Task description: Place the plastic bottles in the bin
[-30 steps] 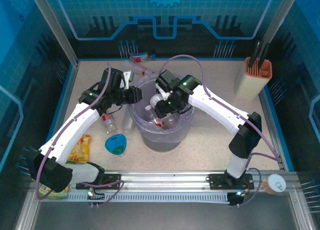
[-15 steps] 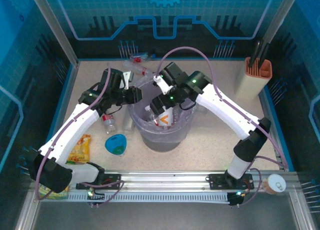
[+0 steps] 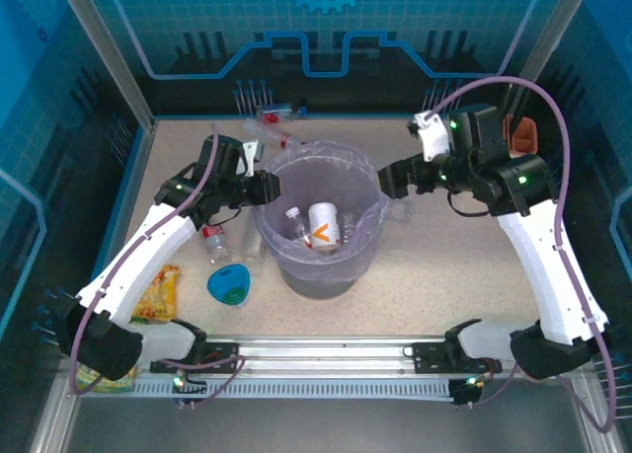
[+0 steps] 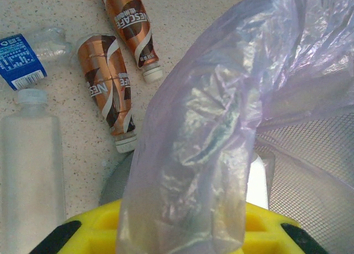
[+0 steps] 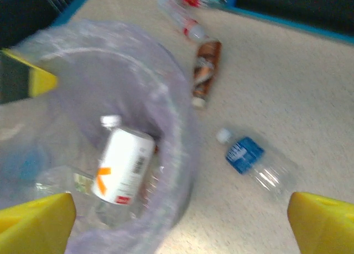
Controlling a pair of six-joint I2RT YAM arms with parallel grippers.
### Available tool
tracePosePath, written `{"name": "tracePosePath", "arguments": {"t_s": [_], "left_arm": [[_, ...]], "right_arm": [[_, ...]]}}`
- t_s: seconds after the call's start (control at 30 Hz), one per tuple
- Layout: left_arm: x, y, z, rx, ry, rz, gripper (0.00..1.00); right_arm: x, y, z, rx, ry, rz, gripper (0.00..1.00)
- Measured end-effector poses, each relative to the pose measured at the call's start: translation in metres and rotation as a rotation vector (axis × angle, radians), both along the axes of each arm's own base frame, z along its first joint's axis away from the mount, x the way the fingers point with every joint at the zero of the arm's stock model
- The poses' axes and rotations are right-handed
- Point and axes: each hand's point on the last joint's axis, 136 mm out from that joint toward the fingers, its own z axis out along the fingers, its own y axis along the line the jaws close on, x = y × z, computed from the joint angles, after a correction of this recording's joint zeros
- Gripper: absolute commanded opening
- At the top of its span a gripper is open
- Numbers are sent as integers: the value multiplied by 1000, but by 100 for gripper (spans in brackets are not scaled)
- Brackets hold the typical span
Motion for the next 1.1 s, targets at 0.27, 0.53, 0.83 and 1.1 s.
{"name": "tracePosePath", "arguments": {"t_s": [0.27,0.53,0.83,1.1], "left_arm": [[0,0,0,0,0,0,26],[0,0,0,0,0,0,25],[0,0,0,0,1,0,26],[0,0,0,0,1,1,25]], "right_arm": [[23,-61,-94,1,203,-222,100],[42,-70,-166,-67,303,-258,100],[73,-66,-242,-191,407,-247,100],[97,-55,-284,-299,442,-184,100]]}}
